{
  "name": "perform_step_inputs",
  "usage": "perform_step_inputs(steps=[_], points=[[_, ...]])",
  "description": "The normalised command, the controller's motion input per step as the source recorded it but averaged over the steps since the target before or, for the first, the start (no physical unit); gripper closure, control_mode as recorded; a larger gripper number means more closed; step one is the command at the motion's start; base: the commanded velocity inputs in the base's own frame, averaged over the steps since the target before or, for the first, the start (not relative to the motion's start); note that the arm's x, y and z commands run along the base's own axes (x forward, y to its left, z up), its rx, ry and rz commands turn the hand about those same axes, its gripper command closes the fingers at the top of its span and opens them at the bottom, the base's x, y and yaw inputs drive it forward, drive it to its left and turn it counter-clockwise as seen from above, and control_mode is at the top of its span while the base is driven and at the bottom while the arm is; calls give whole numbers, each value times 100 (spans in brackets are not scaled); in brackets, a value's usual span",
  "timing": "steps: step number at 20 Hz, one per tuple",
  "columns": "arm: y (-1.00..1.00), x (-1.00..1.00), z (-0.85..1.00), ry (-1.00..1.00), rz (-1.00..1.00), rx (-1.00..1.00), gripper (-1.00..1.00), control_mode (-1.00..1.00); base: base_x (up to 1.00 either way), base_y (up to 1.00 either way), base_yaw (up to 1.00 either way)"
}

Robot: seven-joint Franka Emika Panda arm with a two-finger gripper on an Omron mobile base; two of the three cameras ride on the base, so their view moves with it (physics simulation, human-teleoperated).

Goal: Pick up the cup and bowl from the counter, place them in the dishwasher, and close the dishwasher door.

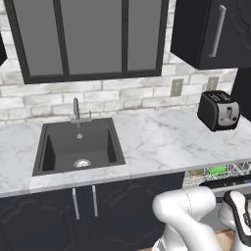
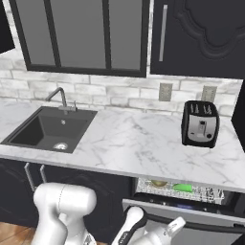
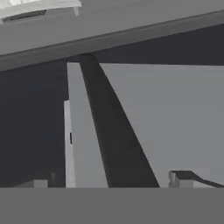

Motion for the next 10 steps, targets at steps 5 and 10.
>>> perform_step_inputs(steps=[5,10], points=[[41,100,-3,-25,0,-26,-100,-100,0,0,0],[39,100,-8,-25,0,-26,-100,-100,0,0,0]])
